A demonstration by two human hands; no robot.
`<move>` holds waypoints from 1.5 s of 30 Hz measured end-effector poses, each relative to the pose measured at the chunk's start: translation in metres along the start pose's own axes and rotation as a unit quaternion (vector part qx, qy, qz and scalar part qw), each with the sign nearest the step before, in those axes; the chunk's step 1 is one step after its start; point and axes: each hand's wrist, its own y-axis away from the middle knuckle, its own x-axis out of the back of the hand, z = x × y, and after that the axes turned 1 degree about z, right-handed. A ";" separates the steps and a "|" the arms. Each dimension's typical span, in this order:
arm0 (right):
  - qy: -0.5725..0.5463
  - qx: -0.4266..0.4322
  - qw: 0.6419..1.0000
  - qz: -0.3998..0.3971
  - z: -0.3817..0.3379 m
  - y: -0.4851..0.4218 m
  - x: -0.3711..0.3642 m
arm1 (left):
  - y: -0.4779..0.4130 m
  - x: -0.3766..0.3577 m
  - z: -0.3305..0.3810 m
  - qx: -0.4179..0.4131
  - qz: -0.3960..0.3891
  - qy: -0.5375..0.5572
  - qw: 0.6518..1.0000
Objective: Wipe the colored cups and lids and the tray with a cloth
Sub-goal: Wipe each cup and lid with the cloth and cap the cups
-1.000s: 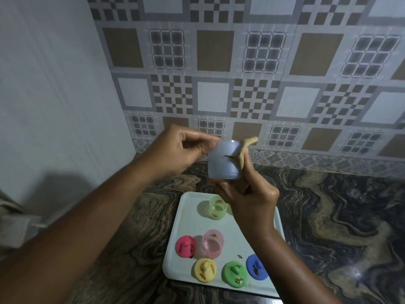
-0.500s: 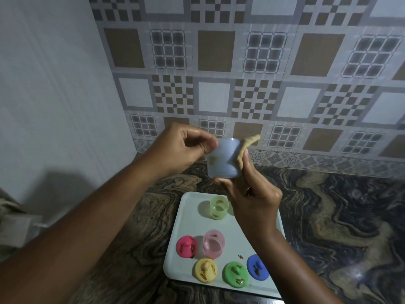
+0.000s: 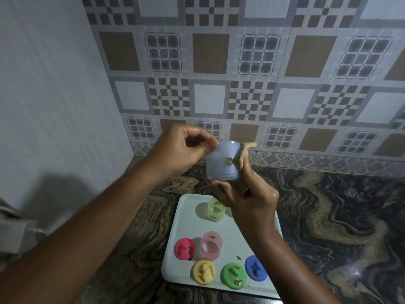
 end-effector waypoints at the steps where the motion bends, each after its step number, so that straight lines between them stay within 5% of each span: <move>1: 0.017 0.019 1.000 -0.002 0.000 0.001 0.000 | 0.000 -0.002 0.003 -0.013 -0.005 -0.015 1.000; 5: 0.104 0.089 0.990 -0.011 0.003 0.005 0.002 | 0.010 -0.015 0.014 -0.072 -0.006 -0.077 0.994; 13: -0.001 0.028 0.999 0.019 0.001 -0.004 0.002 | 0.004 -0.002 0.002 0.025 0.001 0.027 0.999; 18: 0.091 0.084 0.992 0.001 -0.002 -0.004 -0.001 | 0.004 -0.004 0.013 -0.040 0.002 -0.021 0.999; 24: 0.028 0.032 0.999 0.029 -0.006 -0.011 0.003 | 0.005 0.002 0.011 -0.006 0.001 0.069 0.998; 33: 0.094 0.101 0.990 0.027 -0.008 -0.007 0.003 | 0.007 -0.007 0.024 -0.067 0.016 -0.030 0.997; 39: 0.028 0.022 0.999 0.039 -0.015 -0.016 0.008 | 0.001 0.001 0.016 0.021 0.013 0.121 0.992; 45: 0.112 0.098 0.989 0.025 -0.010 -0.008 -0.001 | 0.004 -0.006 0.024 -0.069 0.027 -0.044 0.996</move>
